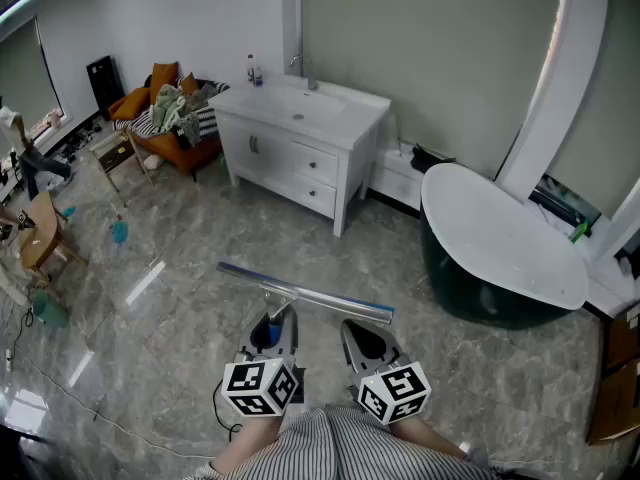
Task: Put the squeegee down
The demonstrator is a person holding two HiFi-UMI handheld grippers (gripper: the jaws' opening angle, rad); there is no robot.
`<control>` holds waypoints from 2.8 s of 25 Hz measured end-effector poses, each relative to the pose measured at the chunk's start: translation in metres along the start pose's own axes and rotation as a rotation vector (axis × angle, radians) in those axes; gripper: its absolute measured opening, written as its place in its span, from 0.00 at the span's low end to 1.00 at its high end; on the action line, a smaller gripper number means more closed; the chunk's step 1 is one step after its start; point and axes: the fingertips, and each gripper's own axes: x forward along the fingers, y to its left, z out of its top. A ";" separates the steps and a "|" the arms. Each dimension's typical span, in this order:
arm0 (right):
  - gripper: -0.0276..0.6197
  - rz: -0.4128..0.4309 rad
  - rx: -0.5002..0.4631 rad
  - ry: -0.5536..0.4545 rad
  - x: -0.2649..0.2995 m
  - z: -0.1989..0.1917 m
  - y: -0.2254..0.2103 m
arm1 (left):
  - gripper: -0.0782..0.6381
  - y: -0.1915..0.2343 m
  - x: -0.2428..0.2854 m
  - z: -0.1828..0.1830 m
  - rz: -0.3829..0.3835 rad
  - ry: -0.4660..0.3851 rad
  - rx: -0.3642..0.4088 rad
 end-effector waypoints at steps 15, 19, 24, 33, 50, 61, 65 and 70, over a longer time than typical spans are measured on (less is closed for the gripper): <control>0.07 0.038 0.001 0.022 0.008 -0.007 0.011 | 0.25 0.004 -0.006 -0.001 0.007 0.002 0.007; 0.07 -0.004 0.088 0.001 0.004 -0.007 -0.006 | 0.25 0.002 -0.002 -0.008 0.008 0.012 -0.015; 0.07 0.019 0.093 0.004 -0.001 -0.008 -0.011 | 0.25 -0.008 0.007 -0.010 0.006 0.019 -0.009; 0.07 0.062 0.101 0.017 -0.012 -0.018 -0.030 | 0.25 -0.035 0.026 -0.035 -0.003 0.051 -0.015; 0.07 0.084 0.138 0.085 0.054 -0.030 -0.068 | 0.25 -0.001 0.096 -0.040 0.026 0.107 -0.018; 0.07 0.073 0.087 0.035 0.189 0.022 -0.085 | 0.25 0.083 0.194 0.036 0.003 0.042 -0.007; 0.07 0.081 0.066 0.016 0.245 0.035 -0.084 | 0.25 0.119 0.224 0.058 -0.003 0.026 -0.004; 0.07 0.081 0.065 -0.005 0.303 0.048 -0.082 | 0.25 0.159 0.254 0.076 -0.003 0.026 0.009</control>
